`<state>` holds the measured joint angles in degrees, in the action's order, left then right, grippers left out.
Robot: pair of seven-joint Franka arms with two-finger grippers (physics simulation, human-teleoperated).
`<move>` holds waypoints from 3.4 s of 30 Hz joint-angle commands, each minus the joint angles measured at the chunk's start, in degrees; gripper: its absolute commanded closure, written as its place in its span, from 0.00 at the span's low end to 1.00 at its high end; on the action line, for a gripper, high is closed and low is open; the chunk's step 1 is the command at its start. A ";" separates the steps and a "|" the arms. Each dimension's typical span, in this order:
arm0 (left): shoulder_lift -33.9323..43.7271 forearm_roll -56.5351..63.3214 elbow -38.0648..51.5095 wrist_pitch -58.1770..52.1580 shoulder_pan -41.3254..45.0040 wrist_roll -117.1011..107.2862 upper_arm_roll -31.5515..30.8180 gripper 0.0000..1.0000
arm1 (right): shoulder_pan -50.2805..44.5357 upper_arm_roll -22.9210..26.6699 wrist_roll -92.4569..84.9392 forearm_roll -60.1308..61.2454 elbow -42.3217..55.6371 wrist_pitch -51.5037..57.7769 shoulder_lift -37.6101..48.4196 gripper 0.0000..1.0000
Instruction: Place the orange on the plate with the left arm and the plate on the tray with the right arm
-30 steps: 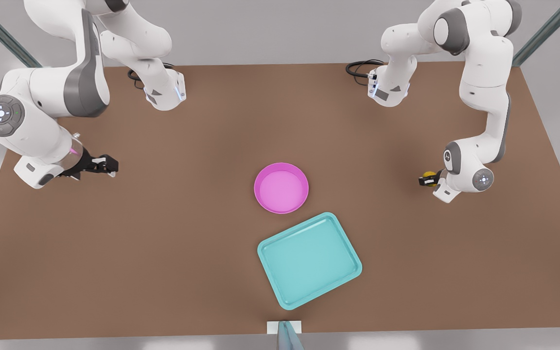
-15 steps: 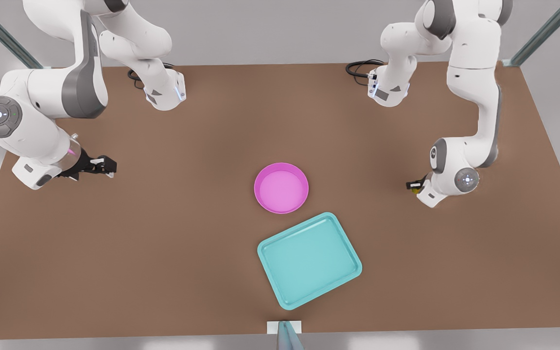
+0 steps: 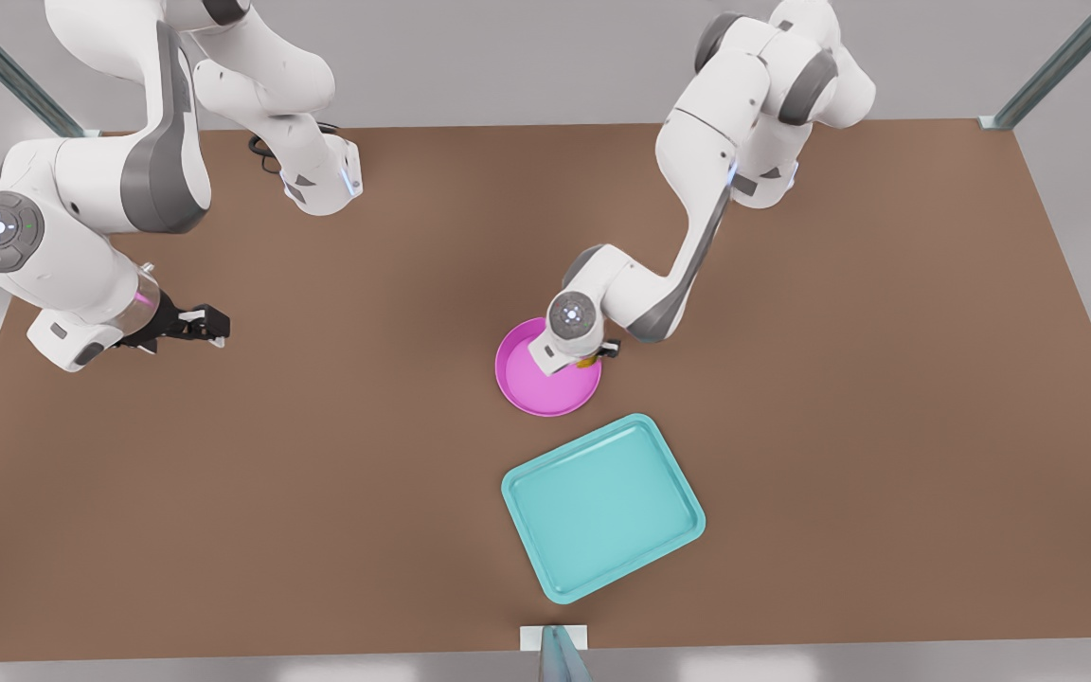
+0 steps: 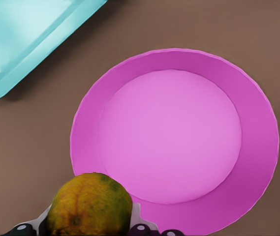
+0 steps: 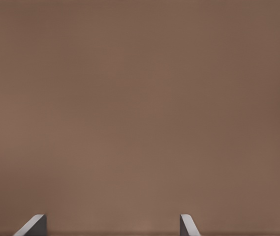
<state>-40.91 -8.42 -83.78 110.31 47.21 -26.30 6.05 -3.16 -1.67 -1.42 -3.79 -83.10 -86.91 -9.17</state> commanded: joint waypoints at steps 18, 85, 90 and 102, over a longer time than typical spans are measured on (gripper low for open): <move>25.96 8.85 17.25 -43.43 -34.98 12.59 -3.48 0.00 | -14.85 -2.90 5.90 22.86 -4.17 -17.05 -19.66 0.00; 33.70 7.45 11.89 -37.80 -36.75 19.89 -0.33 0.00 | -21.89 -2.81 11.26 41.23 26.76 -40.08 -50.16 0.79; 34.05 7.28 11.98 -38.77 -36.66 19.80 -0.42 0.00 | -22.77 -3.25 15.30 41.23 33.71 -47.47 -57.28 0.79; 34.14 6.93 11.45 -40.79 -36.75 19.71 0.55 0.00 | -21.71 -4.30 18.65 52.22 38.54 -48.17 -61.41 0.49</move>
<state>-6.89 -1.25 -72.21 71.01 10.16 -7.24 6.46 -24.94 -5.79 10.53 47.64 -44.82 -134.34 -70.48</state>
